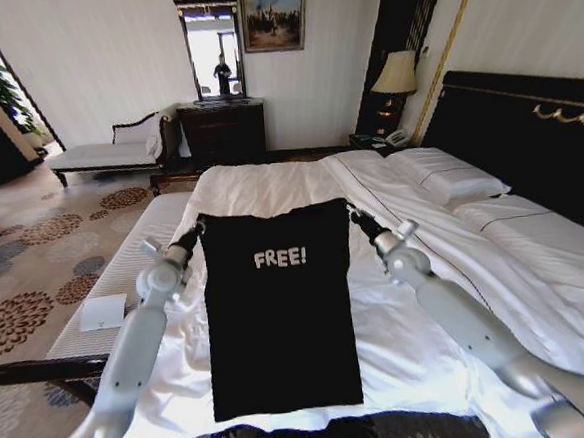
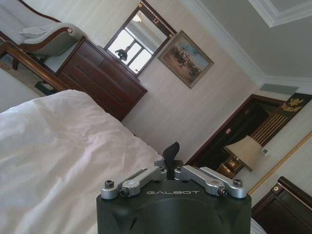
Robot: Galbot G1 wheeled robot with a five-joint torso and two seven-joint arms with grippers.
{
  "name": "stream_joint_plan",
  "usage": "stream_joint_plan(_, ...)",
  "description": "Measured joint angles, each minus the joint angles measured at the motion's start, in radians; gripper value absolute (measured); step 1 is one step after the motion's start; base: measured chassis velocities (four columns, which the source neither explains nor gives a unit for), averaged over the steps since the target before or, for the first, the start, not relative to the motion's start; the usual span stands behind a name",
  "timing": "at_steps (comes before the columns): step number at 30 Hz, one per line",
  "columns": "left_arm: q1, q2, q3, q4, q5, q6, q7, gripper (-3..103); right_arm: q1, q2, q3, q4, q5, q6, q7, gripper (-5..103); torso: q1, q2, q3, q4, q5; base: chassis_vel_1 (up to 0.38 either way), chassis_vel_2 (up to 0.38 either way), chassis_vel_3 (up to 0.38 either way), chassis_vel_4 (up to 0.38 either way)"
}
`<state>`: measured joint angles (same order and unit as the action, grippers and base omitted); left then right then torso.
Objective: Fold the clothes on the bed.
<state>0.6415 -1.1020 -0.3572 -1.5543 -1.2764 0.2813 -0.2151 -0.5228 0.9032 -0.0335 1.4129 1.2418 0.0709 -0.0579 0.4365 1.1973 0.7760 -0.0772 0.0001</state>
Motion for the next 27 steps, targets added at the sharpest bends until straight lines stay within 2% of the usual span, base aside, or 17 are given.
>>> stream_joint_plan(5, 0.018, -0.003, 0.003, 0.000, -0.021, -0.003, 0.011, 1, -0.018, 0.013, -0.004, -0.007, -0.020, 0.007, -0.001, 0, 0.000, 0.000, 0.000, 0.0001, -0.0001, 0.000, 0.000, 0.000, 0.000)
stream_joint_plan(10, 0.136, 0.001, -0.039, -0.087, -0.036, 0.009, 0.002, 1, -0.127, -0.008, 0.038, 0.066, -0.057, -0.009, 0.034, 0, 0.000, 0.000, 0.000, 0.0000, 0.0001, 0.000, 0.000, 0.000, 0.000)
stream_joint_plan(16, 0.342, 0.003, -0.102, -0.254, -0.046, 0.059, -0.054, 1, -0.320, -0.048, 0.090, 0.192, -0.086, -0.029, 0.061, 0, -0.001, 0.000, 0.000, 0.0000, -0.0001, 0.000, 0.000, 0.000, 0.000)
stream_joint_plan(18, 0.419, 0.000, -0.123, -0.312, -0.028, 0.083, -0.067, 1, -0.376, -0.054, 0.110, 0.231, -0.091, -0.035, 0.076, 0, -0.001, 0.000, -0.001, -0.0001, 0.0001, 0.000, 0.000, 0.000, 0.000)
stream_joint_plan(20, 0.443, -0.001, -0.129, -0.326, -0.022, 0.087, -0.068, 1, -0.390, -0.055, 0.116, 0.242, -0.091, -0.038, 0.083, 0, -0.001, 0.000, -0.001, 0.0000, 0.0002, 0.000, 0.000, 0.000, 0.000)
stream_joint_plan(27, 0.699, -0.046, -0.193, -0.452, 0.050, 0.143, -0.103, 1, -0.586, -0.104, 0.201, 0.389, -0.097, -0.089, 0.150, 0, -0.001, 0.000, 0.000, 0.0002, -0.0005, 0.000, 0.000, 0.000, 0.000)
